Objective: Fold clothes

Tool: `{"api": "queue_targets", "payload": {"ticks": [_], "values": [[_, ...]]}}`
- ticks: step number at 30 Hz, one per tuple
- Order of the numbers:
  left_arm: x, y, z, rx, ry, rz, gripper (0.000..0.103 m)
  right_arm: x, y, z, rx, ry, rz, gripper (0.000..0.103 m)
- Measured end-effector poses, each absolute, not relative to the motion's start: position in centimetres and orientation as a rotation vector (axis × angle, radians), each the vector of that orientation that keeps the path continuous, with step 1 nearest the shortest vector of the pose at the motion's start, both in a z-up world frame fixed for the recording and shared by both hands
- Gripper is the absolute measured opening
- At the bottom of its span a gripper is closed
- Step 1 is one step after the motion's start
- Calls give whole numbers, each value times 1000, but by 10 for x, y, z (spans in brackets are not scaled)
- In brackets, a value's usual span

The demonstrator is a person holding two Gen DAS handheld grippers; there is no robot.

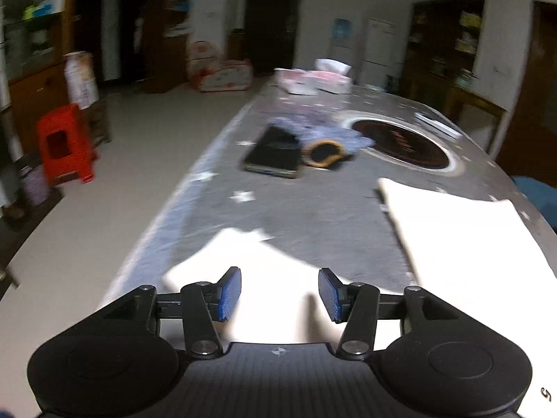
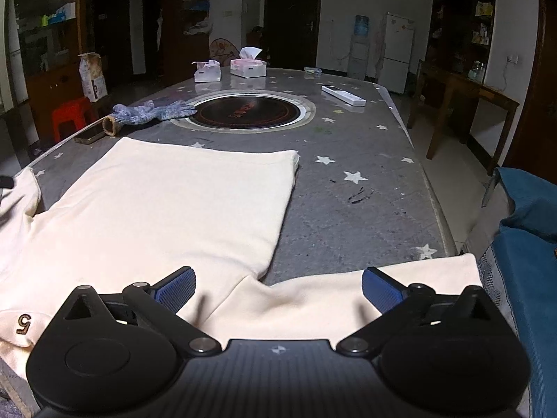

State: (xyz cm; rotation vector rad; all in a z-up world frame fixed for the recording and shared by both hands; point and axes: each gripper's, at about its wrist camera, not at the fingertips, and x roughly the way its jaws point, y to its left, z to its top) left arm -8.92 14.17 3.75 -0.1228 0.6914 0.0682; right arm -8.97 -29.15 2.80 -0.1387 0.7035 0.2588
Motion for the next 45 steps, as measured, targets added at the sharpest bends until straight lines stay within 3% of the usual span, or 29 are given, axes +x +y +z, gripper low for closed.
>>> {"api": "queue_targets", "payload": {"ticks": [9,13,15,25,35,45], "values": [[-57,156,19,-128,696,101,52,-93,-296,28,-143,706,251,103],[-66,160,17,-78,693,152,52,-93,-297,24,-141,716,246,103],[-74,160,16,-54,700,192,47,-92,-298,22,-140,720,245,103],[-119,181,18,-81,713,356,49,-95,-304,18,-123,724,235,103],[-118,164,25,-11,740,384,50,-108,-331,6,-88,765,171,103],[-119,88,54,30,666,97,71,-102,-390,5,62,766,37,100]]}}
